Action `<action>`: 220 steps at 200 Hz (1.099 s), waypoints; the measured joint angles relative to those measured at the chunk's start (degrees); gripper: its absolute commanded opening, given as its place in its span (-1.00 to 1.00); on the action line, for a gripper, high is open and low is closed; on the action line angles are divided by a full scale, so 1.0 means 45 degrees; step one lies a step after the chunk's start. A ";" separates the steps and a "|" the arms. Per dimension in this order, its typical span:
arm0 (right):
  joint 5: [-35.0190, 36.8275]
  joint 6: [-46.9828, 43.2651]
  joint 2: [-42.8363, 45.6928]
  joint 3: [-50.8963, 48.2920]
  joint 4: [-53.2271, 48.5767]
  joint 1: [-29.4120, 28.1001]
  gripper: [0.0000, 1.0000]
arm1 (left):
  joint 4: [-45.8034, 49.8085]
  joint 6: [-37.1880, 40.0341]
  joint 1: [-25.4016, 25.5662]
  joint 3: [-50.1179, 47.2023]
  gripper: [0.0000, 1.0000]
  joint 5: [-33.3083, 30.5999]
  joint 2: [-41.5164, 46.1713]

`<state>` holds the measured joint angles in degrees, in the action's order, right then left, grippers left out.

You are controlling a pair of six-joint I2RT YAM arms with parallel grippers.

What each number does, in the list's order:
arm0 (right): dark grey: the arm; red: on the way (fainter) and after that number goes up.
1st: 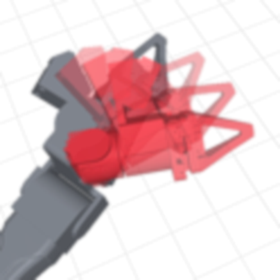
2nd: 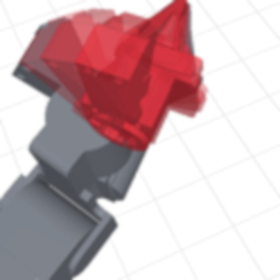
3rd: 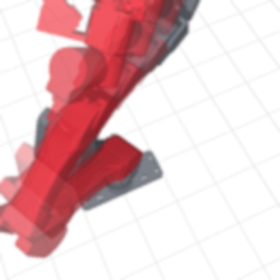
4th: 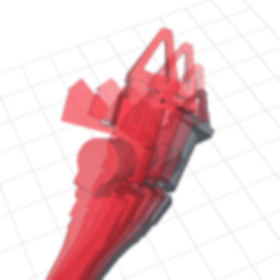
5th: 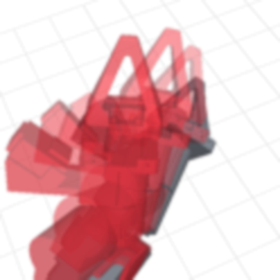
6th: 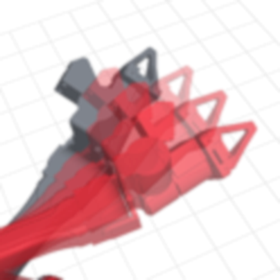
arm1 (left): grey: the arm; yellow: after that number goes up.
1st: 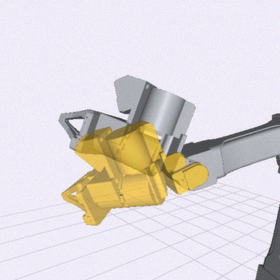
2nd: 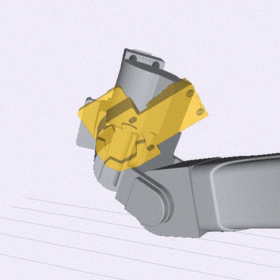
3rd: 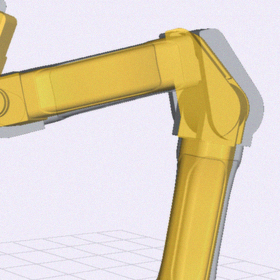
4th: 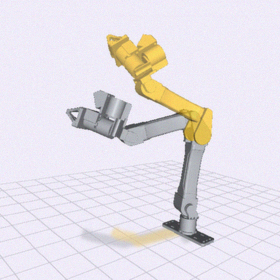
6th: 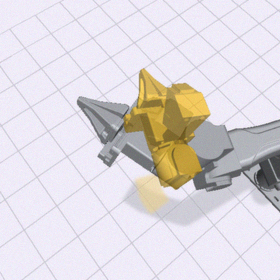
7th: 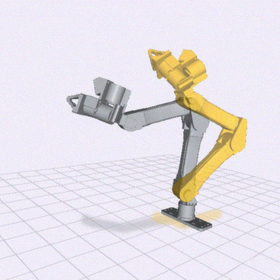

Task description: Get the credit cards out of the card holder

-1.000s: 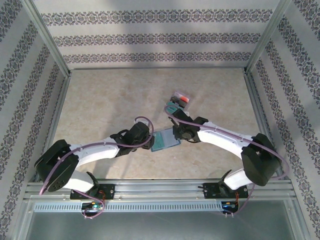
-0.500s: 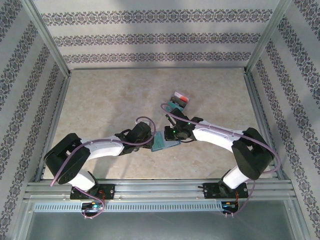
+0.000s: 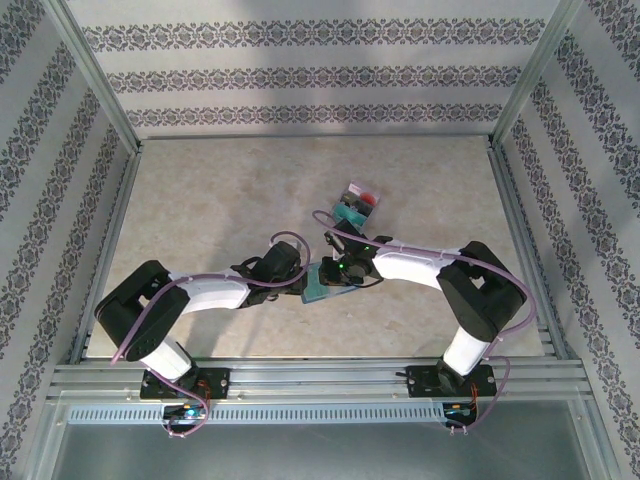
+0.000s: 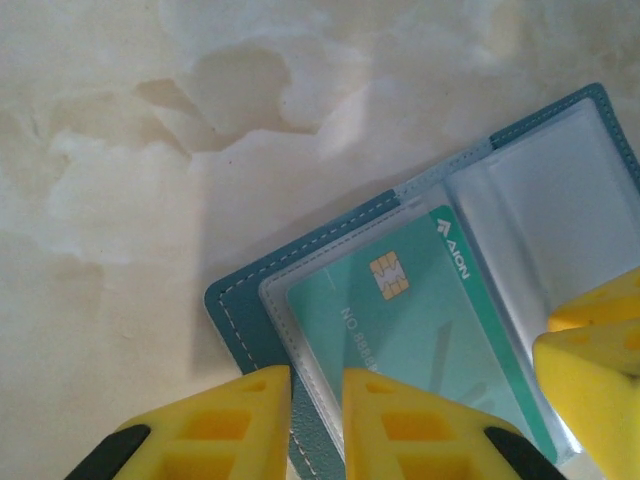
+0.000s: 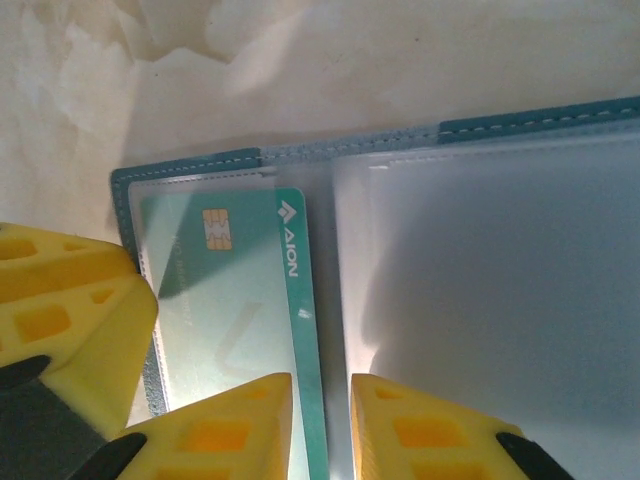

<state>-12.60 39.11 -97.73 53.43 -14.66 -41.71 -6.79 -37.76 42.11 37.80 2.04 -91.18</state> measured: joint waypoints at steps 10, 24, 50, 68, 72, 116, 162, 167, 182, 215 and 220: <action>-0.0068 0.0005 -0.0029 0.0015 0.0078 0.0000 -0.50 | -0.0049 -0.0019 -0.0058 -0.0019 -0.65 0.0083 -0.0029; -0.0126 0.0000 -0.0063 0.0019 0.0189 0.0068 -0.50 | -0.0097 -0.0044 -0.0126 -0.0019 -0.66 0.0160 -0.0049; -0.0233 0.0005 -0.0170 0.0015 0.0369 0.0165 -0.50 | -0.0355 -0.0049 -0.0141 -0.0019 -0.68 0.0219 -0.0199; -0.0403 0.0015 -0.0243 0.0015 0.0491 0.0214 -0.50 | -0.0423 -0.0049 -0.0165 -0.0019 -0.69 0.0223 -0.0243; -0.0437 0.0024 -0.0253 0.0015 0.0525 0.0228 -0.50 | -0.0427 -0.0049 -0.0180 -0.0019 -0.69 0.0228 -0.0248; -0.0714 0.0243 -0.0272 -0.0112 0.0903 0.0335 -0.47 | -0.0427 -0.0049 -0.0219 -0.0019 -0.71 0.0316 -0.0257; -0.0748 0.0379 -0.0267 -0.0427 0.1146 0.0418 -0.47 | -0.0525 -0.0053 -0.0223 -0.0019 -0.72 0.0316 -0.0311; -0.0748 0.0379 -0.0267 -0.0437 0.1180 0.0418 -0.47 | -0.0529 -0.0053 -0.0223 -0.0015 -0.73 0.0316 -0.0311; -0.0758 0.0384 -0.0267 -0.0481 0.1273 0.0418 -0.47 | -0.0549 -0.0053 -0.0223 -0.0019 -0.73 0.0316 -0.0316; -0.1103 0.0646 -0.0267 -0.0772 0.1885 0.0457 -0.48 | -0.0578 -0.0053 -0.0282 -0.0015 -0.78 0.0325 -0.0369; -0.1190 0.0680 -0.0267 -0.0826 0.2001 0.0486 -0.48 | -0.0593 -0.0053 -0.0287 -0.0015 -0.78 0.0364 -0.0379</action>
<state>-17.96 42.17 -98.94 49.71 -5.65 -39.53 -9.45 -38.00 40.82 37.74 3.68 -92.88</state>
